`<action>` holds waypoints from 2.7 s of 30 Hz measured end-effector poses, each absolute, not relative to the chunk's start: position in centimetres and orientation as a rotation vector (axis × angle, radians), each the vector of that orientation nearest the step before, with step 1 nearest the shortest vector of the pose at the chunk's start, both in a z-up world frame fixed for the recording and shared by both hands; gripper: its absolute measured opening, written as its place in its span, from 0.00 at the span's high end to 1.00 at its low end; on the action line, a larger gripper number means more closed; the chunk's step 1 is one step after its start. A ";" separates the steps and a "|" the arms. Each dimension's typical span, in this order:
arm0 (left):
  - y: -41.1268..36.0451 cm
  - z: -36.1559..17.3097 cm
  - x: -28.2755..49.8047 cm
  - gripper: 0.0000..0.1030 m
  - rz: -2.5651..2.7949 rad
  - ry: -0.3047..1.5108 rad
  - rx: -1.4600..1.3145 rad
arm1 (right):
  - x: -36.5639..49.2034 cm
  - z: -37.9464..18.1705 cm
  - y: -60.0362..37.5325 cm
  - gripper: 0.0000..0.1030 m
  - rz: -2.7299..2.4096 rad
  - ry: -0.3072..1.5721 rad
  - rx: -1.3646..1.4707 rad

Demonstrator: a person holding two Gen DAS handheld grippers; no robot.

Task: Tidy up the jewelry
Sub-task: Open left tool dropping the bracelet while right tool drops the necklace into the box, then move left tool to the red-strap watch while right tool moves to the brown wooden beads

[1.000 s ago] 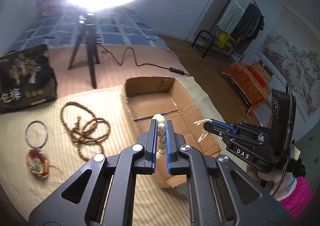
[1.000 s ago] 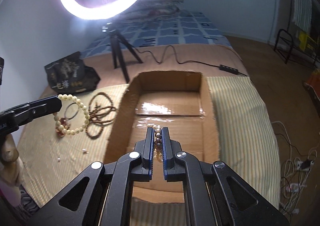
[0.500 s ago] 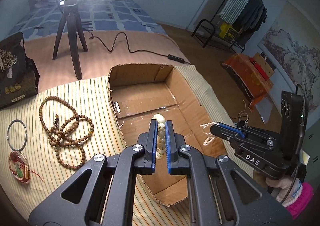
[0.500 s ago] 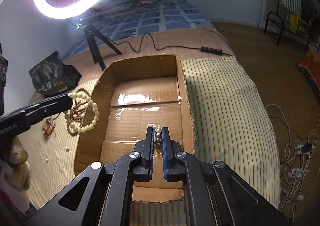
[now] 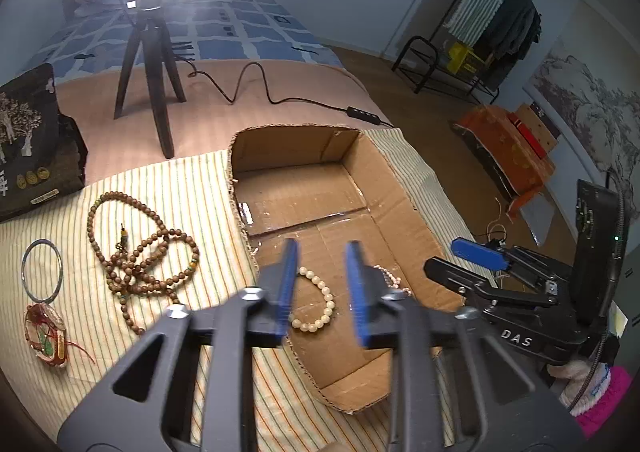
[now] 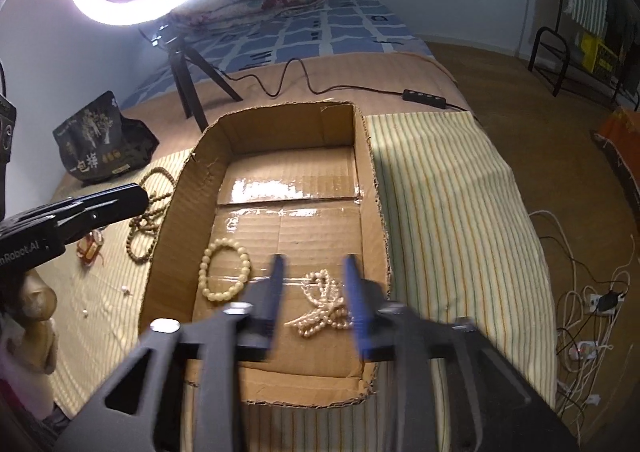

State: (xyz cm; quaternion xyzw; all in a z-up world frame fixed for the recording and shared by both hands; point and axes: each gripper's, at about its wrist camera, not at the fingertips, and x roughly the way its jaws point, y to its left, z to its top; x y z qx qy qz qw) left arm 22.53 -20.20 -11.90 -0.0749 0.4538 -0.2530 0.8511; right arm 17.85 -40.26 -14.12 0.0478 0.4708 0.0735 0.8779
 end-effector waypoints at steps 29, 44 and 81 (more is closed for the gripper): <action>-10.2 -8.5 21.6 0.31 -0.357 0.863 -0.152 | 18.9 -11.7 -34.8 0.24 0.206 0.926 0.046; 2.3 -8.7 21.4 0.31 -0.206 0.876 -0.245 | 20.3 -10.9 -28.9 0.23 0.321 0.922 0.061; 7.6 -21.0 23.1 0.63 -0.225 1.230 -0.412 | 27.7 -17.4 -16.8 0.27 0.416 1.243 0.032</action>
